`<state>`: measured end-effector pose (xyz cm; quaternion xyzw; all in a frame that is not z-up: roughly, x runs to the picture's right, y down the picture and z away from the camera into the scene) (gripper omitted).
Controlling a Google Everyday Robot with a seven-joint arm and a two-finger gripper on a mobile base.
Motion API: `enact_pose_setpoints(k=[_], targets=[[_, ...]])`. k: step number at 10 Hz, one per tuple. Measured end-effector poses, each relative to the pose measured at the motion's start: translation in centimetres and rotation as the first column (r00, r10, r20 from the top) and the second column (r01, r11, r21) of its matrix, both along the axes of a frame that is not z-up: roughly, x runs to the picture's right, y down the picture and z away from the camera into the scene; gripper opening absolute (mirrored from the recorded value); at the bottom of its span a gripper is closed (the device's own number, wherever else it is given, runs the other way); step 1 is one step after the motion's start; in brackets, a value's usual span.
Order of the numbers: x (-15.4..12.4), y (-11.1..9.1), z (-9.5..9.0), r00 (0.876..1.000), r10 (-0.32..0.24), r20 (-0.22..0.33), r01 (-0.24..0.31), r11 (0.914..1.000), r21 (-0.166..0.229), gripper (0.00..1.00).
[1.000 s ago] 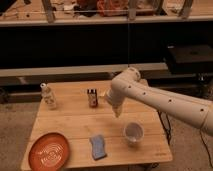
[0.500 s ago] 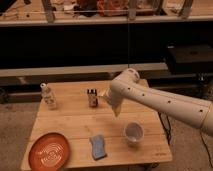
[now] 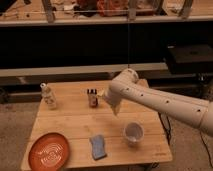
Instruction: Knock the eraser over
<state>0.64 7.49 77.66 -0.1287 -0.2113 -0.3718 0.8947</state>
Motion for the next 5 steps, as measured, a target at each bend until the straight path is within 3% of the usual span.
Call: enact_pose_setpoints(k=[5], targets=[[-0.38,-0.43,0.46,1.000,-0.014,0.009,0.014,0.9996,0.023,0.80]])
